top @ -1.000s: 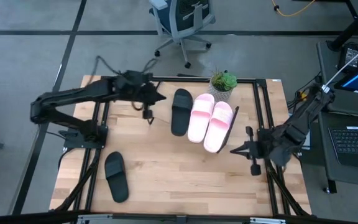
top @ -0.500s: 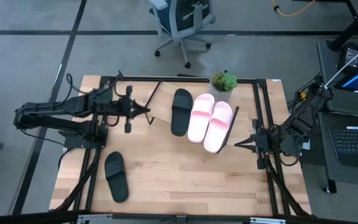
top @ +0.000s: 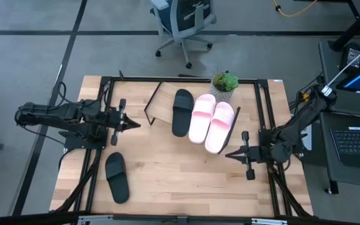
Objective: Pick and place slides into the shelf
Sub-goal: Put the black slide on the shelf
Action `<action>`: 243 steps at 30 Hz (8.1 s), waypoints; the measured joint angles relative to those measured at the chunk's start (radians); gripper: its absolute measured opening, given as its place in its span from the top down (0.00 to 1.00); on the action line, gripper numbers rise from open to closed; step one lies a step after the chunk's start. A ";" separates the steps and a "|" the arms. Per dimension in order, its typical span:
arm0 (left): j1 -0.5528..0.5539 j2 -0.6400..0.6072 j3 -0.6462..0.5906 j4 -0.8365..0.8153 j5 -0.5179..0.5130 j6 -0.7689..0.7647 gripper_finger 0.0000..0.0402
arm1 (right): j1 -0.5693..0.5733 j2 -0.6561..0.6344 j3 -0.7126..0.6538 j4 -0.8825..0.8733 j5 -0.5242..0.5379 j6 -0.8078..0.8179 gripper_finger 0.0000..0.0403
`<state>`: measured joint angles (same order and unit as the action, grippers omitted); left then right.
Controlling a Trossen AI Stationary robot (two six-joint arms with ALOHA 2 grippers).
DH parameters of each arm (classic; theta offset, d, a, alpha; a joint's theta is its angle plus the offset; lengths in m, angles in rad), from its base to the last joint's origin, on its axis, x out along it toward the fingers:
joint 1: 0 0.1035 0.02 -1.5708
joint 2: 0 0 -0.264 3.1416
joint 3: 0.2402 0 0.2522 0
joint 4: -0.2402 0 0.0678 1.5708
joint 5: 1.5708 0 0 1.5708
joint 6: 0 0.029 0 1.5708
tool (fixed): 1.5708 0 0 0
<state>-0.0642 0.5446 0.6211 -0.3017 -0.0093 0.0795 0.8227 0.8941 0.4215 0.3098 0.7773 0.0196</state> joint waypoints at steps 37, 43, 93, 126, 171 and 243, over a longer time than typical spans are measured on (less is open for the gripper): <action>-0.576 0.020 0.020 -0.089 -0.384 -0.204 1.00 | -0.145 0.841 0.678 0.051 -0.075 -0.108 0.99; -0.585 0.019 0.020 -0.086 -0.384 -0.203 1.00 | -0.219 0.895 0.745 0.051 -0.236 -0.132 0.99; -0.655 0.075 0.146 -0.365 -0.389 -0.351 1.00 | -0.380 1.414 1.603 -0.596 -0.362 -0.123 0.99; -1.056 0.440 0.301 -0.682 -0.644 -0.828 1.00 | -0.352 1.148 0.964 0.157 -0.345 -0.032 0.98; -1.081 1.120 0.561 -0.946 -0.264 -1.459 1.00 | -0.320 1.133 0.927 0.137 -0.279 -0.077 0.98; -1.009 1.246 0.560 -1.038 -0.209 -1.459 0.95 | -0.318 1.133 0.928 0.111 -0.327 -0.054 0.98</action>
<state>-1.0737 1.7901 1.1812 -1.3400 -0.2180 -1.3794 0.5049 2.0274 1.3491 0.4210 0.4500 -0.0345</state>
